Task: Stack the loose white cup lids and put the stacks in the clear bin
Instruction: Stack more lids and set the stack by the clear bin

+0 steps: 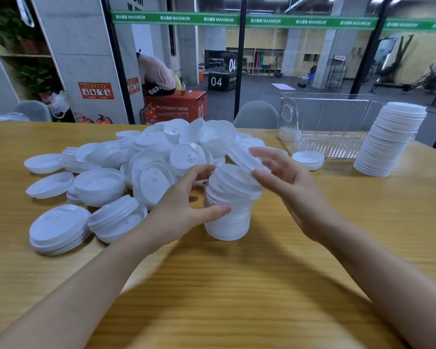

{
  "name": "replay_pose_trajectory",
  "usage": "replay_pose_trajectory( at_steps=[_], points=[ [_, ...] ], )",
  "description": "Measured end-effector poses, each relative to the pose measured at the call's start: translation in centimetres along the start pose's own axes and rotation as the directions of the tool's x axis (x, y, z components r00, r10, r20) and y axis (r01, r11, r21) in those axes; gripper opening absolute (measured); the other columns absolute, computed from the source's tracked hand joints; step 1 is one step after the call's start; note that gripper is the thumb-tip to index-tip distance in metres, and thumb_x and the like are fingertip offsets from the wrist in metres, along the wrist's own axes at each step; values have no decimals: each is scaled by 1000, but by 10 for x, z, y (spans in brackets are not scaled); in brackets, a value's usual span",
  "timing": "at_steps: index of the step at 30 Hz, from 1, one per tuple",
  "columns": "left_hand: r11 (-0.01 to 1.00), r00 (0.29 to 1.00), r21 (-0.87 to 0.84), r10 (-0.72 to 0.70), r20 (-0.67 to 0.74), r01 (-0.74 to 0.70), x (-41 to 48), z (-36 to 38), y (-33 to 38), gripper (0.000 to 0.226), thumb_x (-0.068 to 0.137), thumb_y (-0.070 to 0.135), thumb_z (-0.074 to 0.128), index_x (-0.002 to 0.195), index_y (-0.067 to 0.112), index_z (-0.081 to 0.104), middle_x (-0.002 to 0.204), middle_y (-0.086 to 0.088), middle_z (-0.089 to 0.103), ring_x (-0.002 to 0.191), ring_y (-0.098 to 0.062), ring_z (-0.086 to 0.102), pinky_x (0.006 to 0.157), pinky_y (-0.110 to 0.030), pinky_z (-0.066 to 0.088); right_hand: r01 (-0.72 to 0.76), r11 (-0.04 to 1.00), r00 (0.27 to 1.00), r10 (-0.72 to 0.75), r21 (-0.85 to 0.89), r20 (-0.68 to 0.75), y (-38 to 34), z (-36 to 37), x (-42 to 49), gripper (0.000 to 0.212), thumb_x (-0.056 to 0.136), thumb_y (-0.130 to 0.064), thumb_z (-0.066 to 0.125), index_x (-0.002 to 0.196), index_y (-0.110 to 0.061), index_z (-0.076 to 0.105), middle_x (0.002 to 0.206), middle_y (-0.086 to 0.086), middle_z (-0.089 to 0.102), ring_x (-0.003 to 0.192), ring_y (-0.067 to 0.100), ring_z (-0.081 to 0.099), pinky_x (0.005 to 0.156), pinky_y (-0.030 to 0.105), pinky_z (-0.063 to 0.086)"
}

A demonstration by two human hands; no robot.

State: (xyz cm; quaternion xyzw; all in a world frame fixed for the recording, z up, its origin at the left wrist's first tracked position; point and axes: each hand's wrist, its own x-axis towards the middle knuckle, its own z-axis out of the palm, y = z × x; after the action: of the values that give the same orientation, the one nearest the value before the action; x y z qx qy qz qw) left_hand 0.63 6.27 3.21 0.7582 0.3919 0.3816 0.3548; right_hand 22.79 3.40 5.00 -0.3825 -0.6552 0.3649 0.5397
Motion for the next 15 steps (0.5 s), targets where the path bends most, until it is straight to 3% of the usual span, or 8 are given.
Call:
replay_pose_trajectory(
  at_steps=[2,5,10,13,15],
  points=[
    [1000,1000,4,9,-11,-8,0,0,2,82,57,60,75,132,47,43,121,42,50,116,15,48,90,-10,40,-30,997,999,32,70,-26,1,-6,-1,41,82,-31,68,122,-25,62,121,-9,69,115,3,61,88,18,48],
    [999,999,-20,26,-41,-27,-1,-1,5,83,57,63,72,133,46,44,127,35,51,117,13,48,89,-4,40,-56,996,997,58,65,-43,2,-9,-4,42,82,-30,65,123,-23,61,118,-11,70,109,0,63,84,15,47],
    [998,998,-12,62,-27,-63,-1,0,8,74,63,62,70,131,52,46,130,31,52,121,7,49,96,-14,41,-123,984,987,135,127,-88,2,-8,-5,37,80,-37,66,116,-31,65,117,-9,70,107,12,66,101,39,48],
    [998,998,1,63,-24,-63,-1,1,8,67,64,63,69,128,52,50,128,28,55,121,6,49,98,-18,40,-127,976,985,145,177,-90,-1,-4,-6,45,81,-35,67,124,-25,60,123,-3,67,105,14,68,98,39,50],
    [999,998,1,52,-40,-52,0,0,8,67,64,64,68,127,51,51,127,26,57,120,7,50,96,-16,39,-111,974,988,130,199,-88,-2,0,-5,54,80,-39,77,128,-23,58,126,-1,65,109,16,67,96,36,50]
  ],
)
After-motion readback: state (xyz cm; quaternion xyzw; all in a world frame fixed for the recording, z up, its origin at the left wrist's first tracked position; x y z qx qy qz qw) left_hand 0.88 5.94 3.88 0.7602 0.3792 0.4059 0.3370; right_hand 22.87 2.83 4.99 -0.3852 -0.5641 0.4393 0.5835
